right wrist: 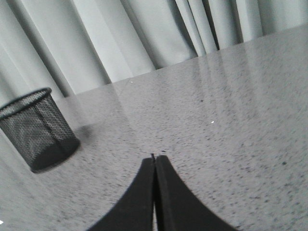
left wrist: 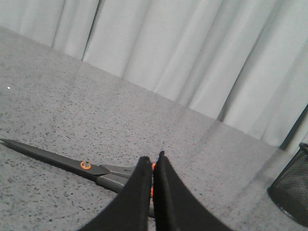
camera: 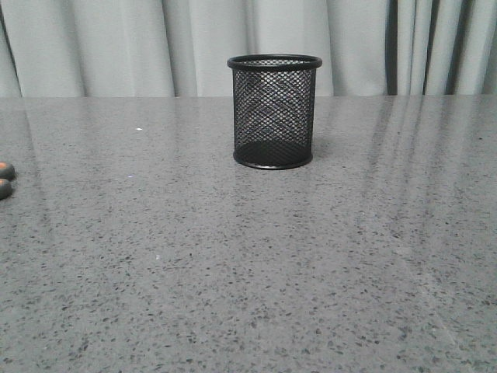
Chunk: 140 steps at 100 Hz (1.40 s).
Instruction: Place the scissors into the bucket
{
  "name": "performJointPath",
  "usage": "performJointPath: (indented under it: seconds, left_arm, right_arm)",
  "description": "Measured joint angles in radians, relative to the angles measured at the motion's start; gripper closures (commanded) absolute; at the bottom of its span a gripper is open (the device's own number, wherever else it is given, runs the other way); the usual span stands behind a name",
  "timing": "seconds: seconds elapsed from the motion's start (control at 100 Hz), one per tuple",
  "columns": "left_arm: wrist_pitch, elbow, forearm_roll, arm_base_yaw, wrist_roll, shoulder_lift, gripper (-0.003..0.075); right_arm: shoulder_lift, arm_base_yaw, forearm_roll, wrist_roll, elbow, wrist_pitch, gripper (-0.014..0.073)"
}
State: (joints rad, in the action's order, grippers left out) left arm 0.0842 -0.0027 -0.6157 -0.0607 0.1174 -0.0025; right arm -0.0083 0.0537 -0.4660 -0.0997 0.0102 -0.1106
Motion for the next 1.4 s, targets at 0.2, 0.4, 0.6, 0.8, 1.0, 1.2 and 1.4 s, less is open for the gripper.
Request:
performJointPath:
  seconds: [0.2, 0.4, 0.6, 0.8, 1.0, 1.2, 1.4]
  left_arm:
    - [-0.042, 0.0, -0.191, 0.0, -0.002, 0.0, 0.0741]
    - [-0.007, -0.026, -0.223, 0.0, -0.002, 0.0, 0.0741]
    - [0.157, -0.172, -0.121, 0.0, -0.002, 0.012, 0.0741]
    - [0.448, -0.443, 0.077, 0.0, 0.089, 0.173, 0.0741]
    - [0.725, -0.693, 0.195, 0.0, 0.144, 0.356, 0.0741]
    - [0.843, -0.784, 0.253, 0.0, 0.203, 0.476, 0.0717]
    - [0.855, -0.79, 0.259, 0.0, 0.271, 0.526, 0.0484]
  right_arm:
    - [0.0, 0.0, -0.222, 0.0, 0.0, 0.022, 0.0666]
    - [0.0, 0.0, -0.272, 0.0, -0.036, -0.06, 0.0638]
    - [0.055, 0.0, -0.248, 0.002, -0.189, -0.222, 0.0638]
    - [0.249, 0.0, -0.093, 0.002, -0.372, -0.396, 0.0639]
    - [0.463, 0.0, -0.015, -0.007, -0.558, -0.572, 0.0636]
    - [0.576, 0.0, -0.008, -0.068, -0.661, -0.644, 0.0499]
    - [0.642, 0.0, -0.008, -0.082, -0.683, -0.655, 0.0159]
